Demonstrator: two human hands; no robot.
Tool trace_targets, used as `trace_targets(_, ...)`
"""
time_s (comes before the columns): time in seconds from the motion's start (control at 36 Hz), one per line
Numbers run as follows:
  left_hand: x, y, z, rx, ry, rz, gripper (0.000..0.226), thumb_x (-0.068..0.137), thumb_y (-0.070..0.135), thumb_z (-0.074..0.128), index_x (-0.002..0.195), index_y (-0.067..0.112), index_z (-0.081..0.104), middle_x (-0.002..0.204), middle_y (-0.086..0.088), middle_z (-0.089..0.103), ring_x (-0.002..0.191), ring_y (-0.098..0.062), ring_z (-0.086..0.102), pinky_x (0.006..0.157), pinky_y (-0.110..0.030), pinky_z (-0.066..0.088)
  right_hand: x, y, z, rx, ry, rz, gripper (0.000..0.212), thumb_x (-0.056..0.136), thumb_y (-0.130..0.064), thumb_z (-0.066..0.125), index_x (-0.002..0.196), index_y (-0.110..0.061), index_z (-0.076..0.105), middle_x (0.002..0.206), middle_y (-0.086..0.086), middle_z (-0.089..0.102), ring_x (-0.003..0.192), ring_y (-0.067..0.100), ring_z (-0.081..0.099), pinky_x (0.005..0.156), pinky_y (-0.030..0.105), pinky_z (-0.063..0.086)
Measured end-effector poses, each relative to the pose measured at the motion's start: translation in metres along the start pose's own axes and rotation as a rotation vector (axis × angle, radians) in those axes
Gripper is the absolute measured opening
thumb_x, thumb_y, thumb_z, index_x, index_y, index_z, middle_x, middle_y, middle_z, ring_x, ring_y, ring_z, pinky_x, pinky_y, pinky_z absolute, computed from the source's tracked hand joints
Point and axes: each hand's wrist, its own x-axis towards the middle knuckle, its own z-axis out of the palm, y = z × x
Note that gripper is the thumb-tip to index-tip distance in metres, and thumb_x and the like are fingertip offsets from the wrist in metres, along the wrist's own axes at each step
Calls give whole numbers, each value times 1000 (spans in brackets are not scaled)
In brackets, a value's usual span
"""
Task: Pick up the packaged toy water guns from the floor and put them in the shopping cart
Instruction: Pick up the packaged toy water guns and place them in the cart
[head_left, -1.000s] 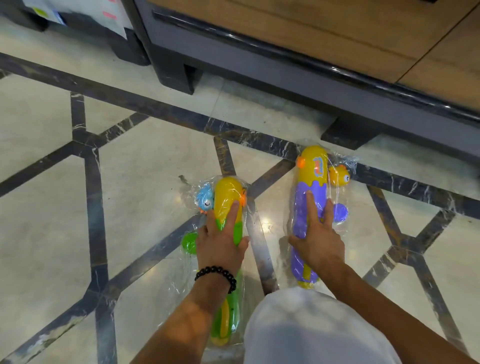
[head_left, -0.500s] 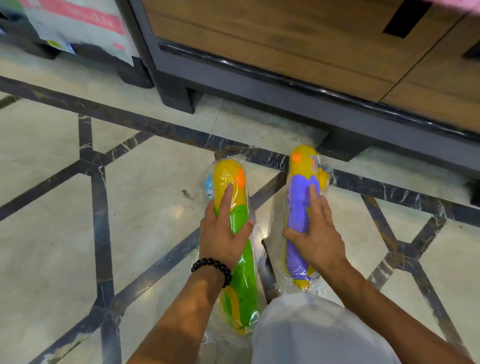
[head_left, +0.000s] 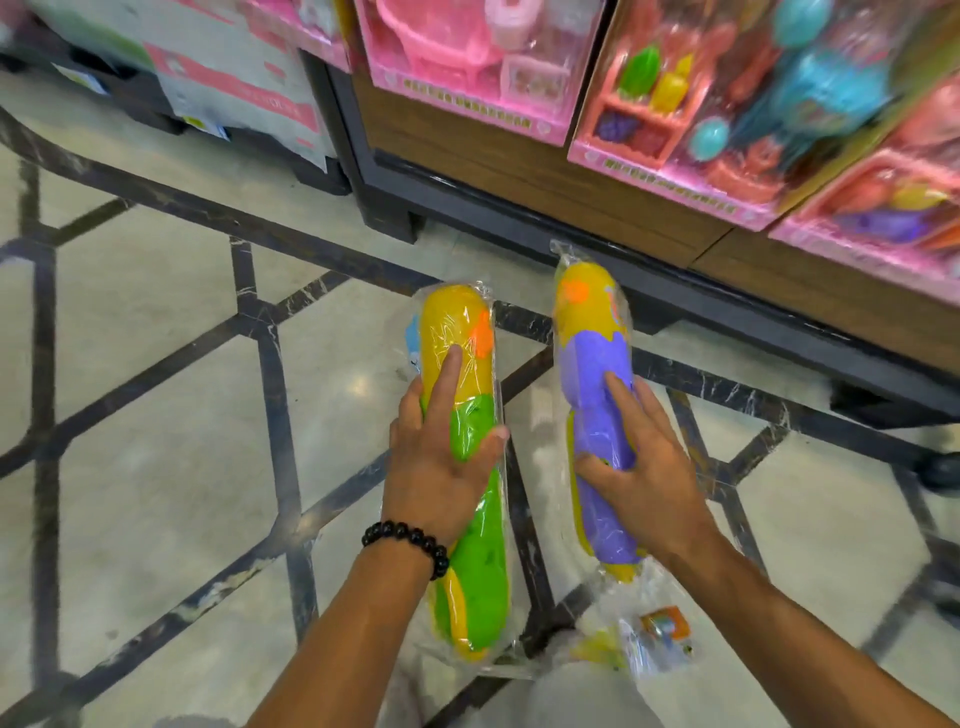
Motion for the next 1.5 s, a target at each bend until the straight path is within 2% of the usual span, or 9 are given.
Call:
trace_targets(0.17, -48, 103, -85, -44, -25, 18, 95, 88, 45, 72, 150, 65, 3, 158, -3, 30, 145, -24, 34, 115, -52, 38, -64, -88, -89, 183, -24, 5, 87, 88, -20, 77, 155, -51, 30, 165, -23, 18, 147, -10, 21, 118, 27, 28)
trace_targets(0.25, -71, 155, -122, -57, -33, 26, 95, 88, 42, 72, 151, 64, 5, 155, 0, 33, 142, -21, 37, 115, -50, 38, -98, -126, -127, 236, -29, 1, 86, 82, -31, 75, 154, -50, 32, 165, -22, 21, 148, -14, 13, 118, 23, 24)
trace_targets(0.39, -110, 244, -183, -84, -41, 53, 92, 89, 44, 71, 150, 66, 6, 156, 5, 32, 142, -14, 36, 116, -45, 38, -157, -187, -202, 273, -32, -11, 86, 86, -28, 78, 152, -56, 31, 165, -28, 16, 147, -15, 14, 114, 29, 33)
trace_targets(0.72, -171, 418, -286, -13, -142, 270, 86, 91, 52, 66, 148, 68, 4, 164, 14, 22, 151, -5, 19, 119, -34, 28, -262, -295, -359, 392, 122, -50, 84, 91, -21, 75, 151, -59, 30, 163, -35, 12, 127, -35, 21, 91, 7, 41)
trace_targets(0.89, -192, 480, -307, 83, -197, 445, 88, 89, 56, 65, 149, 67, 2, 169, 10, 12, 152, 2, 2, 116, -22, 13, -307, -323, -407, 454, 252, -49, 86, 90, -17, 76, 149, -60, 33, 162, -36, 14, 140, -23, 21, 109, 28, 39)
trace_targets(1.06, -221, 549, -314, 93, -286, 619, 86, 90, 56, 65, 150, 65, 3, 168, 7, 14, 155, -7, 4, 123, -39, 24, -361, -334, -458, 515, 429, -38, 86, 88, -16, 78, 149, -60, 35, 162, -34, 19, 146, -15, 21, 117, 34, 36)
trace_targets(1.22, -250, 617, -288, 58, -442, 772, 88, 89, 55, 67, 150, 66, 5, 167, 10, 20, 155, -7, 8, 125, -40, 19, -412, -321, -514, 483, 604, -40, 86, 87, -12, 78, 154, -46, 36, 163, -26, 25, 146, -15, 18, 112, 9, 24)
trace_targets(1.33, -275, 661, -256, 59, -505, 867, 88, 90, 55, 67, 152, 63, 5, 166, 11, 22, 154, -6, 8, 124, -38, 19, -445, -298, -551, 473, 713, -19, 87, 87, -12, 77, 155, -45, 35, 163, -25, 25, 148, -15, 13, 116, 14, 21)
trace_targets(1.5, -312, 732, -199, 68, -563, 975, 87, 89, 58, 66, 154, 60, 8, 163, 5, 28, 152, -8, 19, 121, -32, 24, -489, -245, -605, 407, 834, 46, 88, 86, -17, 78, 156, -46, 32, 167, -19, 19, 148, -14, 14, 106, -3, 17)
